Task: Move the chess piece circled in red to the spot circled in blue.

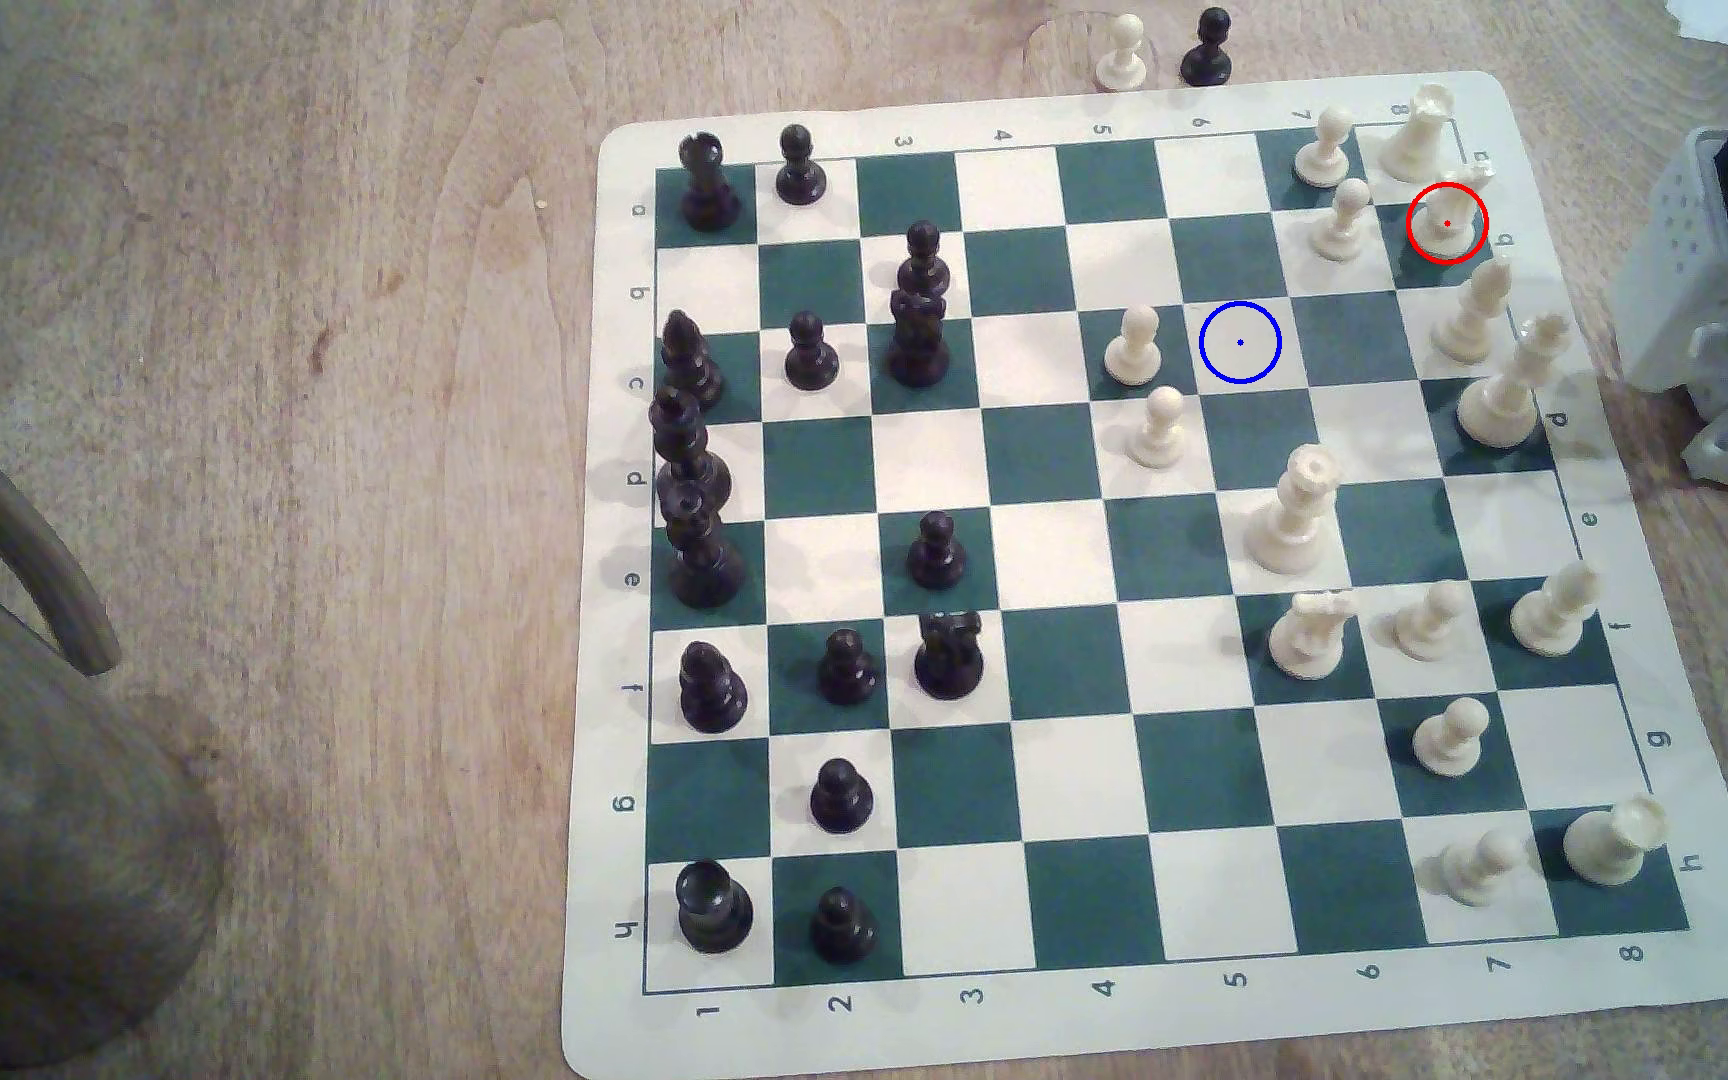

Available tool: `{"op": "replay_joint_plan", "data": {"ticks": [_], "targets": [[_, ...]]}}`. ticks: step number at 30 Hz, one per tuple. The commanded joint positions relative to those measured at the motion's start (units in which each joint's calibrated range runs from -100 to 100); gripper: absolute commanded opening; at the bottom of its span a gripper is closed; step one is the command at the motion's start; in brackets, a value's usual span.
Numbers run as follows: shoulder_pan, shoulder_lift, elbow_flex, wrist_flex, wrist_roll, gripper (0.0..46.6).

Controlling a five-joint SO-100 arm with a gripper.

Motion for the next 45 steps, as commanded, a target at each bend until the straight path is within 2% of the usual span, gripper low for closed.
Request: {"op": "replay_joint_plan", "data": {"ticks": [1, 3, 6, 11, 15, 18, 19, 22, 23, 27, 32, 41, 45], "targets": [[3.27, 0.22, 0.27, 25.4, 0.44, 0.2], [6.63, 0.31, -6.35, 46.53, -0.2, 0.2], [8.59, 1.75, -24.39, 81.75, -1.95, 0.2], [12.19, 3.7, -32.64, 100.75, -1.27, 0.2], [17.51, 9.65, -41.89, 120.32, -2.59, 0.2], [17.9, 12.36, -46.33, 128.76, -2.93, 0.2], [17.82, 13.04, -46.97, 132.85, -2.64, 1.6], [18.29, 16.44, -45.88, 137.44, -0.34, 0.8], [18.29, 18.47, -45.42, 138.1, -0.34, 0.7], [18.37, 27.22, -42.89, 137.69, -0.93, 9.2], [18.99, 31.72, -42.43, 141.13, 1.12, 11.6], [25.33, 41.31, -40.26, 136.87, 4.74, 11.3], [26.03, 44.28, -38.99, 134.74, 5.08, 11.1]]}}
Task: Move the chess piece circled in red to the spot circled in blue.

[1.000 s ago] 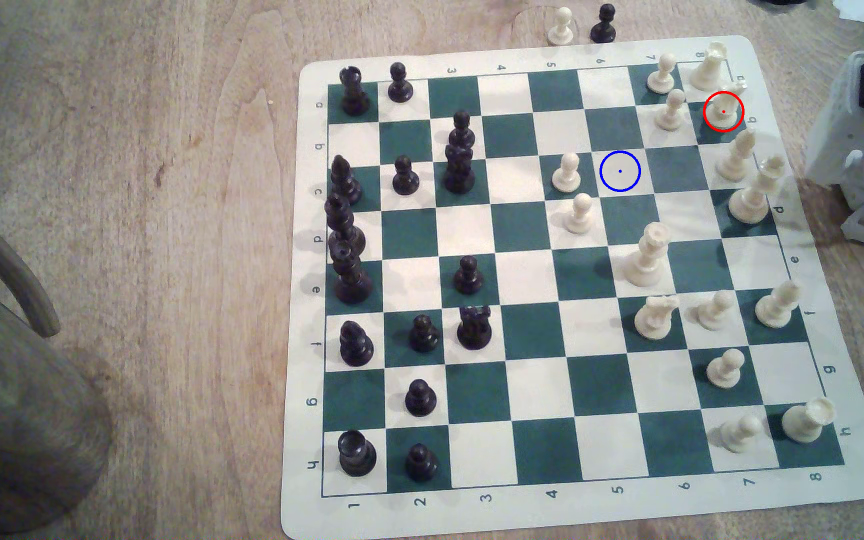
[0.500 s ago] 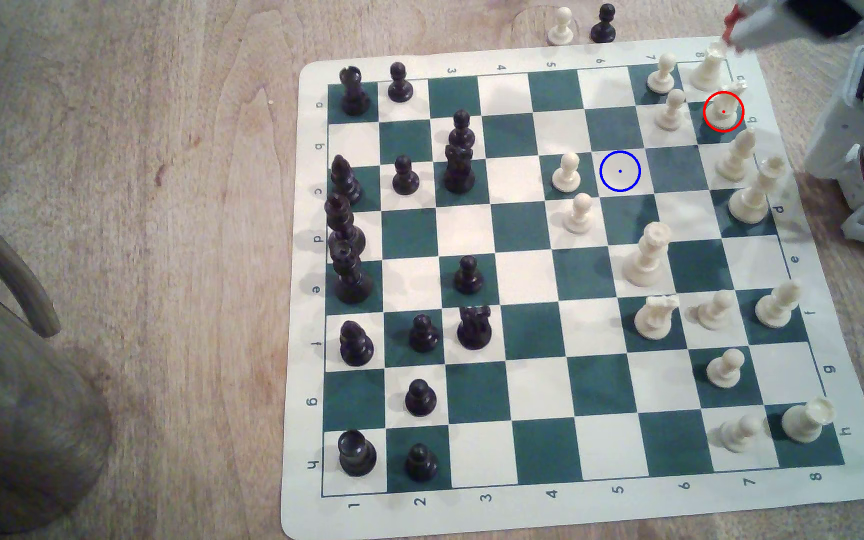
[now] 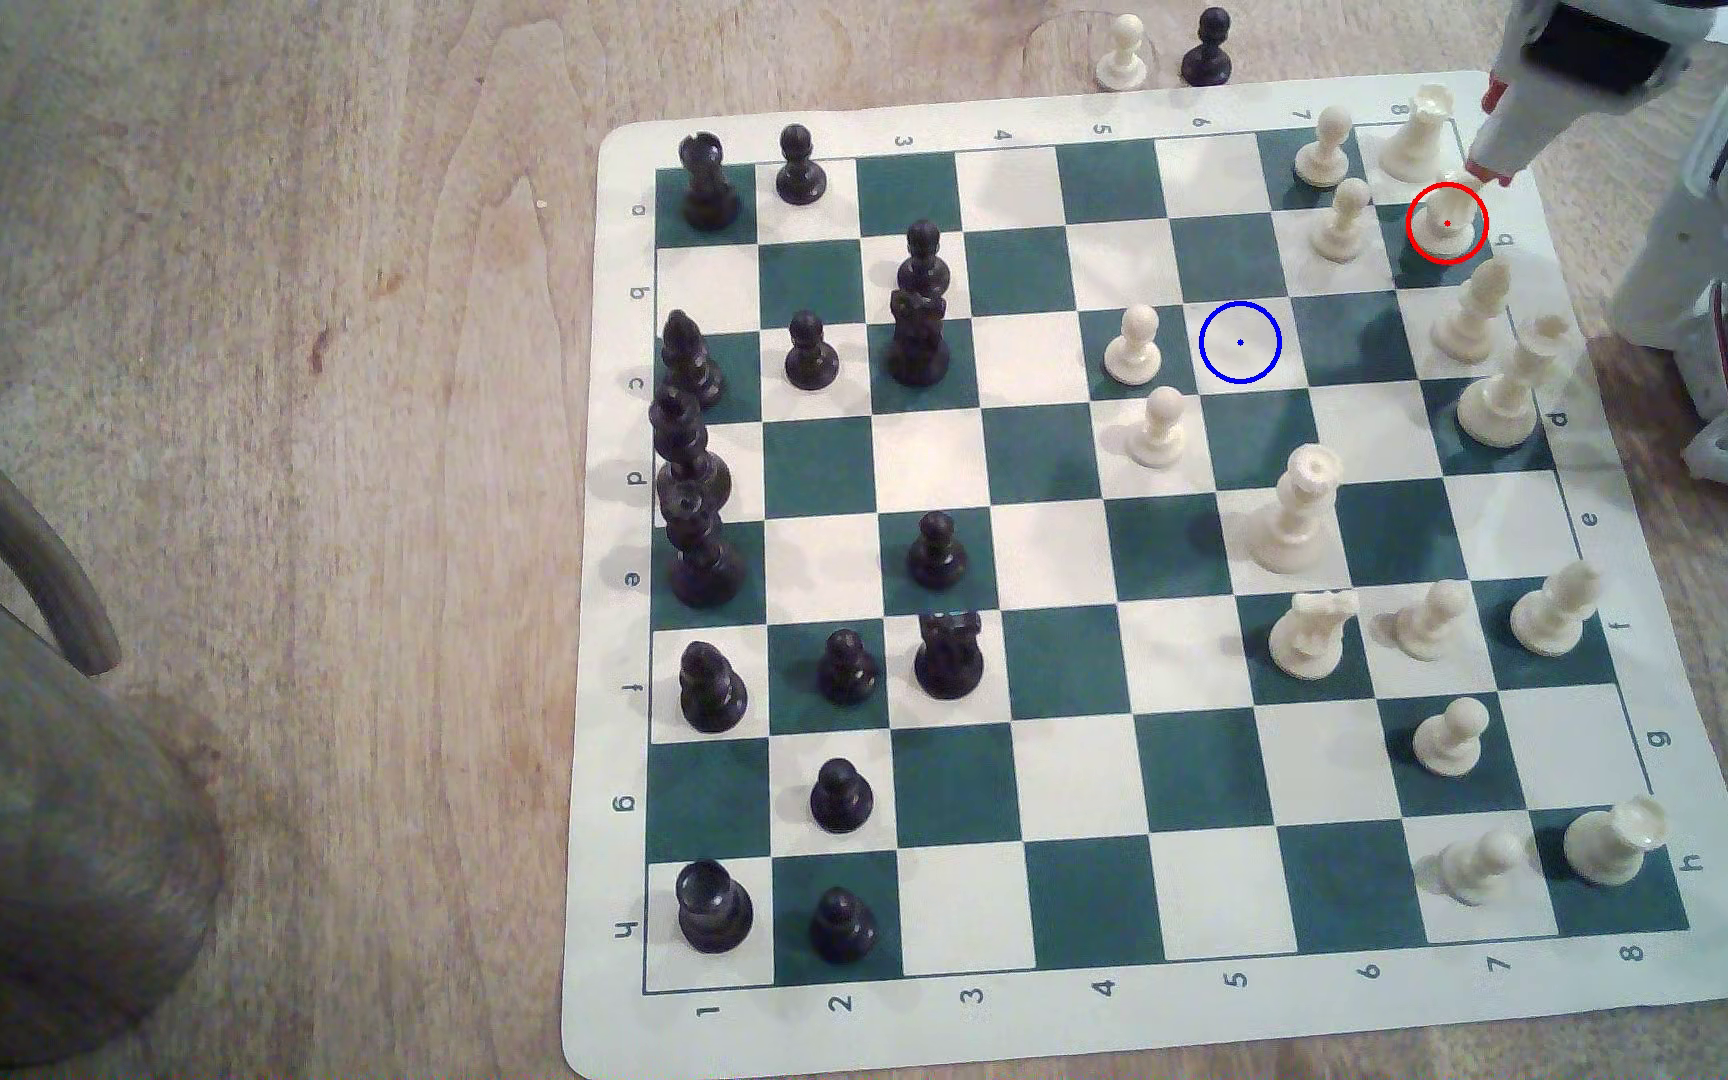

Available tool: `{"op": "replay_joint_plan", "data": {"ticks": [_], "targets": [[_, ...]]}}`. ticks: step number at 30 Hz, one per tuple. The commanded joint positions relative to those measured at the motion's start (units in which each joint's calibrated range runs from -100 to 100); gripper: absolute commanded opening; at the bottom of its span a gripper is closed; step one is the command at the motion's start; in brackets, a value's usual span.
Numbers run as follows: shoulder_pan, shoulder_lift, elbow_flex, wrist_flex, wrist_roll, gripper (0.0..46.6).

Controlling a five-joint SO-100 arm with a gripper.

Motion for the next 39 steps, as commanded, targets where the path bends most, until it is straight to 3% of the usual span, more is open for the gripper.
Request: {"op": "replay_joint_plan", "data": {"ticks": [1, 14, 30, 39], "targets": [[1.19, 4.75, 0.78, -3.22, 0.59, 11.1], [1.51, 7.21, 3.05, -6.91, 1.37, 15.1], [2.05, 4.16, -4.03, 2.35, 2.59, 12.8], [3.3, 3.99, 1.69, -5.19, 4.74, 14.8]]}}
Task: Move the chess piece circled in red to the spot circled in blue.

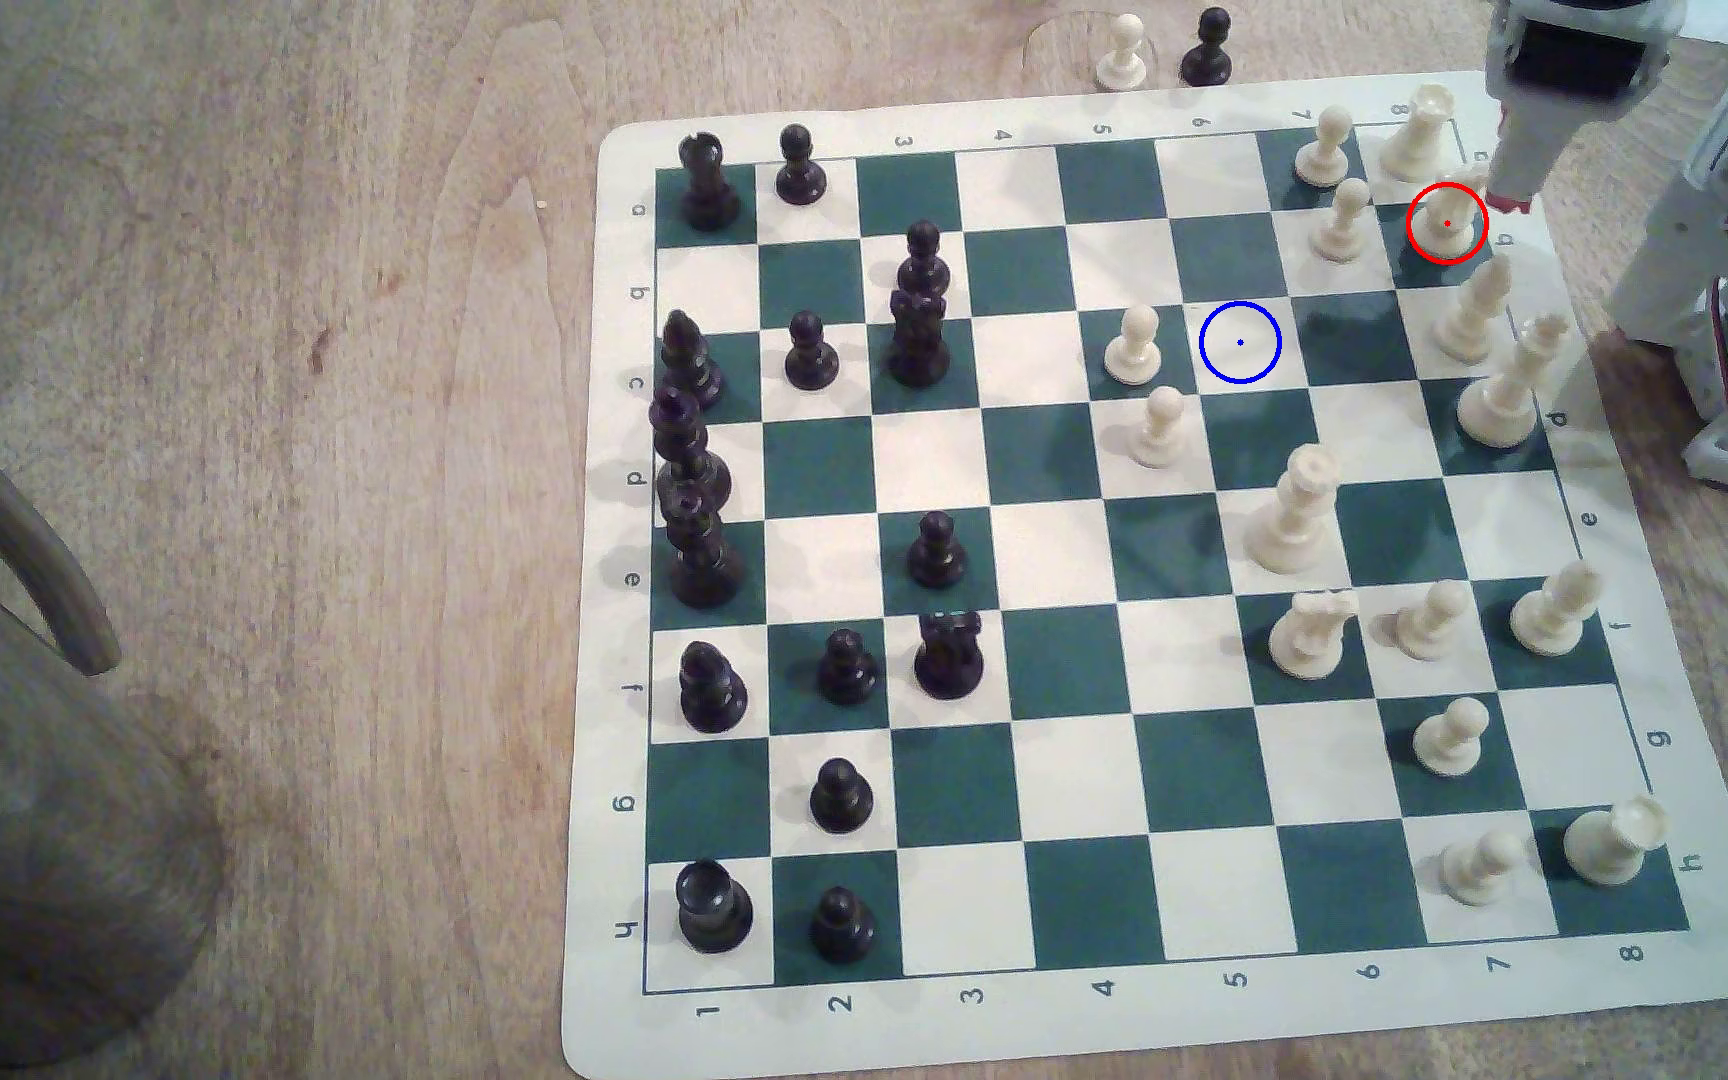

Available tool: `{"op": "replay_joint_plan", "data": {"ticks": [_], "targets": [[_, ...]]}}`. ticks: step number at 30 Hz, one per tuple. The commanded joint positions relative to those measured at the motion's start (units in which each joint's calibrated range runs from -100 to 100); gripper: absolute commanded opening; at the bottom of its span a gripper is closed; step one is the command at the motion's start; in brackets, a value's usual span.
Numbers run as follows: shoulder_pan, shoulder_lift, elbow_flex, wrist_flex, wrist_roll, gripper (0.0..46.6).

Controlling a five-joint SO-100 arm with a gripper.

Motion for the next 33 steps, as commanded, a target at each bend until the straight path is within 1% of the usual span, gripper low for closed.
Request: {"op": "replay_joint_plan", "data": {"ticks": [1, 6, 8, 13, 15, 17, 21, 27, 33], "targets": [[0.88, -0.53, 1.96, -3.87, 1.47, 15.1], [0.8, -0.11, 4.23, -6.9, 1.76, 15.3], [0.95, -0.19, 5.31, -8.13, 2.25, 15.4], [0.64, 0.15, 7.04, -11.49, 2.05, 15.0], [0.56, 0.15, 7.85, -13.29, 1.95, 16.6], [0.41, 0.15, 8.13, -13.86, 1.95, 16.6], [0.33, 0.32, 8.13, -13.86, 2.15, 14.8], [0.25, 0.4, 7.13, -11.9, 1.95, 16.4], [0.09, 0.23, 6.77, -11.32, 1.76, 15.8]]}}
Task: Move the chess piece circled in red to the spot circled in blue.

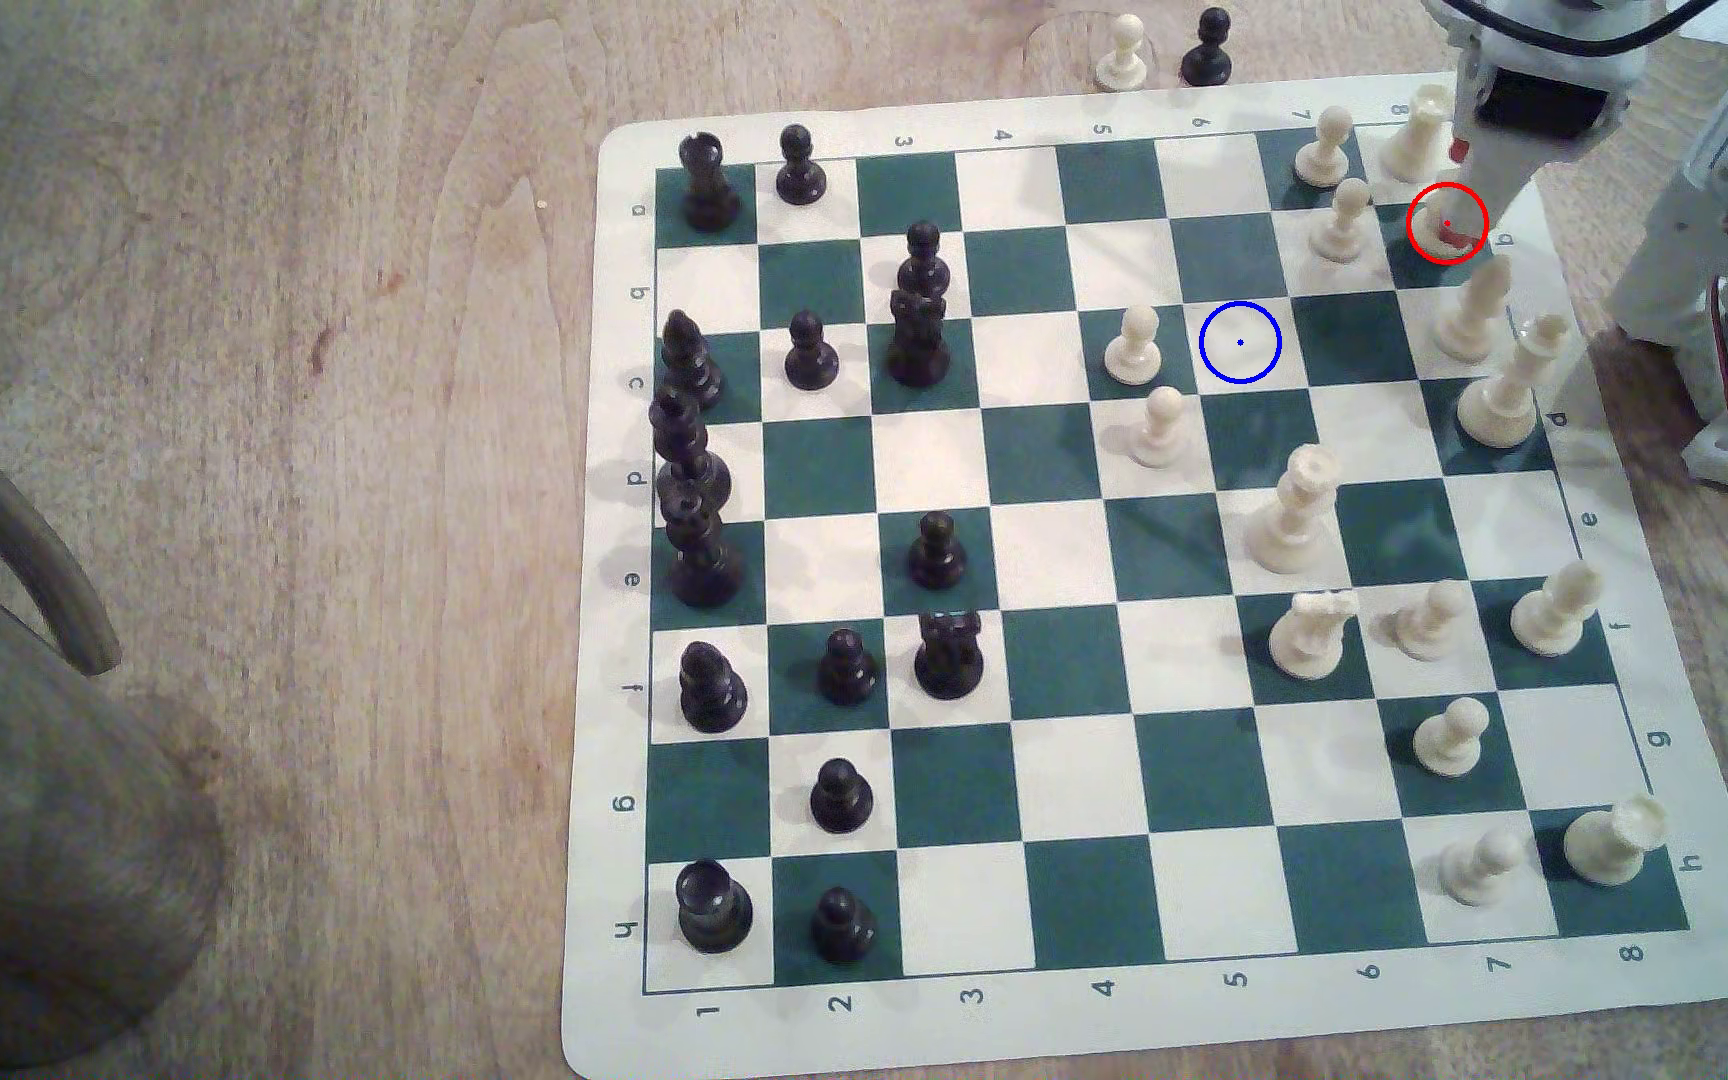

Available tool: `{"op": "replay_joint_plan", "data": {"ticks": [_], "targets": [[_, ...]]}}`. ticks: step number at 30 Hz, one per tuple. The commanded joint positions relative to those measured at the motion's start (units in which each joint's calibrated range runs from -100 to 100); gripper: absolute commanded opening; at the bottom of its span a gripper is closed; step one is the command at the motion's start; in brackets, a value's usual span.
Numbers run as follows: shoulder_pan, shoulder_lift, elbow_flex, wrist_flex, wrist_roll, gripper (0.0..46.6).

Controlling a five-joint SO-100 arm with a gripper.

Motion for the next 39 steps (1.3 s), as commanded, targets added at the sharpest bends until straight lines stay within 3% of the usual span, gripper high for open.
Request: {"op": "replay_joint_plan", "data": {"ticks": [1, 6, 9, 18, 21, 25, 33, 39], "targets": [[-0.58, 0.32, -2.27, -0.34, -0.68, 15.8], [-0.65, 2.18, -3.63, -0.58, -0.93, 14.3], [-0.73, 2.18, -3.63, -0.42, -0.83, 9.2], [-1.04, 2.18, -3.72, -0.91, -1.03, 4.9], [-1.2, 1.84, -3.81, -0.58, -1.03, 0.2], [-1.36, 1.08, -4.36, 0.97, -1.03, 0.2], [-4.17, -0.28, -18.68, 13.83, -2.98, 0.2], [-11.84, -1.13, -24.76, 16.45, -7.23, 0.2]]}}
